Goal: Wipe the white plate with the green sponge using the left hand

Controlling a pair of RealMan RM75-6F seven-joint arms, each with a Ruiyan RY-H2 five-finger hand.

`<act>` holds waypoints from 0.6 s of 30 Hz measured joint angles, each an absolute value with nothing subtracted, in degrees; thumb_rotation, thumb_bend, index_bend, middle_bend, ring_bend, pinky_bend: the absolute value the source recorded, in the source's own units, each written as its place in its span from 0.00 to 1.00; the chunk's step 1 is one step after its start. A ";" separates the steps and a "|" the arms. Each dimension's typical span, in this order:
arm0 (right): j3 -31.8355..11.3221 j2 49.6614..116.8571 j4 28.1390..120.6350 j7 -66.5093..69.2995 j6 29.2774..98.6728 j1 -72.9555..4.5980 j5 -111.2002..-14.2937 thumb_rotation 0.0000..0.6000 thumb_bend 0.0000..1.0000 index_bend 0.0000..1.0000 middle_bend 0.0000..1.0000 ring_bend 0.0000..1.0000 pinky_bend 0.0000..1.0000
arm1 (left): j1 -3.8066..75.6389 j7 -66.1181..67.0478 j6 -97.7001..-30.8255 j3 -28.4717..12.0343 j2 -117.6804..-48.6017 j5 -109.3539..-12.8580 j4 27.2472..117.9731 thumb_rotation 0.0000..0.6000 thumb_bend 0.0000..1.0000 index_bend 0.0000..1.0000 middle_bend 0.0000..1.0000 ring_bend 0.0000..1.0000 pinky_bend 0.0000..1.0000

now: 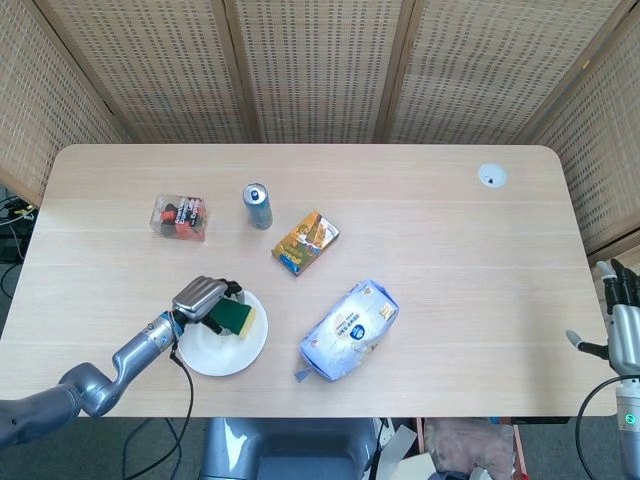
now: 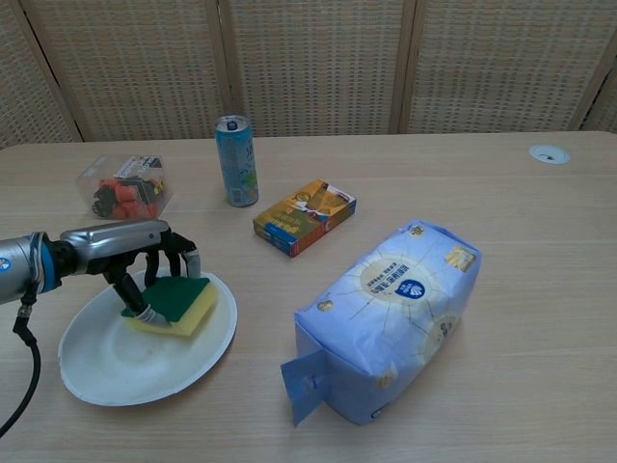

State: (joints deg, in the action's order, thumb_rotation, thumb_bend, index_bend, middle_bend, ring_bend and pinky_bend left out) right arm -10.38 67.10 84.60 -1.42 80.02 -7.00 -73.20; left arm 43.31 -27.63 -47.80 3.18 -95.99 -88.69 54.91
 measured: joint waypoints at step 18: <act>-10.17 67.01 84.92 -1.39 80.33 -6.90 -73.64 1.00 0.00 0.00 0.00 0.00 0.00 | 43.73 -29.53 -53.44 1.16 -91.80 -89.82 60.25 1.00 0.00 0.49 0.38 0.37 0.46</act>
